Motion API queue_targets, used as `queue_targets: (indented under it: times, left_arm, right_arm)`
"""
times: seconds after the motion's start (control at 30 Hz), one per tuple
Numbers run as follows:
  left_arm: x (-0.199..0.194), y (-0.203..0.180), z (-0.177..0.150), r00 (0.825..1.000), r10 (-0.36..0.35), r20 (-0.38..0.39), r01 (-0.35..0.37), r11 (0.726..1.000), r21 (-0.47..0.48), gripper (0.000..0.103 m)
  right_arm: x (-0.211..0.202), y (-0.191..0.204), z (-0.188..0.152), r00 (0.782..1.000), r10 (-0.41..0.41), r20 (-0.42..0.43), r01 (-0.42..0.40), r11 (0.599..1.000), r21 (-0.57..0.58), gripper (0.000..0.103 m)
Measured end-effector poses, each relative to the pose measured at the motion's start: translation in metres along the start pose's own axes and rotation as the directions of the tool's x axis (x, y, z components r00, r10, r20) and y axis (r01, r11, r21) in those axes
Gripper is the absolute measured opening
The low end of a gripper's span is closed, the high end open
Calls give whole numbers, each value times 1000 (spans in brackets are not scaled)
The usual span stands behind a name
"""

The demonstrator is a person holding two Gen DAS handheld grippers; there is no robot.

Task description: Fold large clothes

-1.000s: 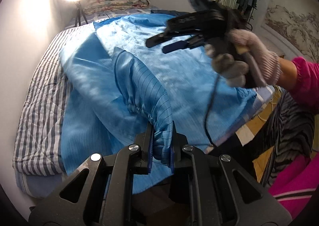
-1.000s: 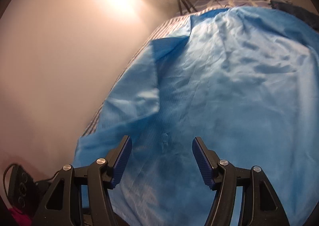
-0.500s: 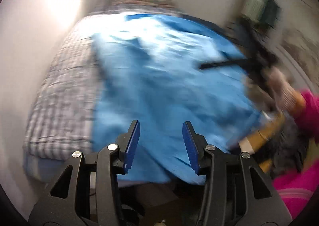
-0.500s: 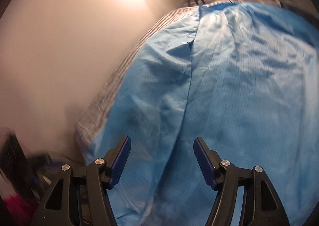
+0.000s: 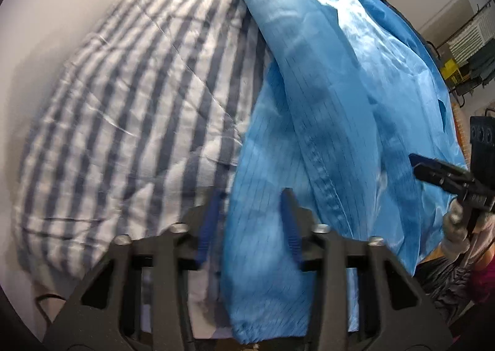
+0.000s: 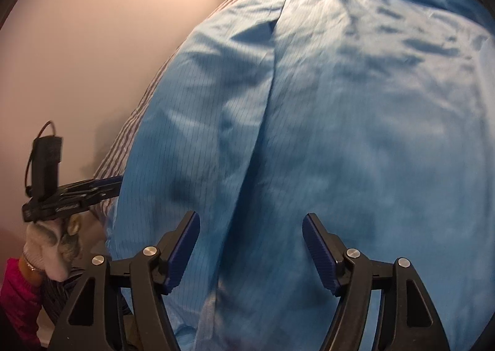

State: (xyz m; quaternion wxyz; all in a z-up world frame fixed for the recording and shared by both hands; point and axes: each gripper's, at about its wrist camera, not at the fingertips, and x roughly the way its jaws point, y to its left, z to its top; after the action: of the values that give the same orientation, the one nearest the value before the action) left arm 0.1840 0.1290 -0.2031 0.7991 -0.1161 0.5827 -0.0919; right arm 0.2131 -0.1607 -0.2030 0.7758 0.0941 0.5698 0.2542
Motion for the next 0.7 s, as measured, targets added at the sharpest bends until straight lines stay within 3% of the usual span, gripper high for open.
queue_targets:
  times: [0.1,0.13,0.2,0.23,0.3,0.33,0.37,0.43,0.53,0.63,0.7]
  left_arm:
    - [3,-4,4,1000,-16,10,16,1000,-5,4]
    - [2,-6,5,1000,-18,18,18,1000,-7,3]
    - [-3,-10,8,999,-15,52,15,1000,-9,0]
    - [-7,-12,8,997,-12,71,13,1000,-12,0]
    - [-18,-11,8,994,-12,105,14,1000,-20,0]
    - [-24,-10,6,992,-11,122,14,1000,-23,0]
    - [-31,-10,4,990,-4,144,8,1000,-27,0]
    - [-43,-8,-3,984,40,175,-35,999,-29,0]
    - [-39,0,-13,976,146,159,-143,989,-32,0]
    - [-26,10,-13,980,160,117,-153,986,-67,0]
    - [-26,13,-10,980,164,114,-154,983,-96,0]
  right_arm:
    - [9,7,-4,1000,11,-8,-11,1000,-21,71]
    - [11,10,-4,1000,14,-12,-15,999,-35,66]
    - [14,15,-6,1000,23,-21,-24,998,-51,51]
    - [16,16,-6,999,36,-28,-38,998,-56,34]
    - [20,20,-9,996,70,-47,-73,995,-62,18]
    - [21,22,-11,996,81,-48,-84,994,-68,4]
    - [19,26,-12,995,85,-43,-88,993,-74,0]
    - [10,30,-14,995,102,-19,-103,992,-69,0]
    - [-32,25,-15,984,162,71,-160,986,-33,0]
    - [-53,7,-18,981,134,138,-141,989,44,0]
    - [-49,7,-21,989,82,119,-86,996,24,0]
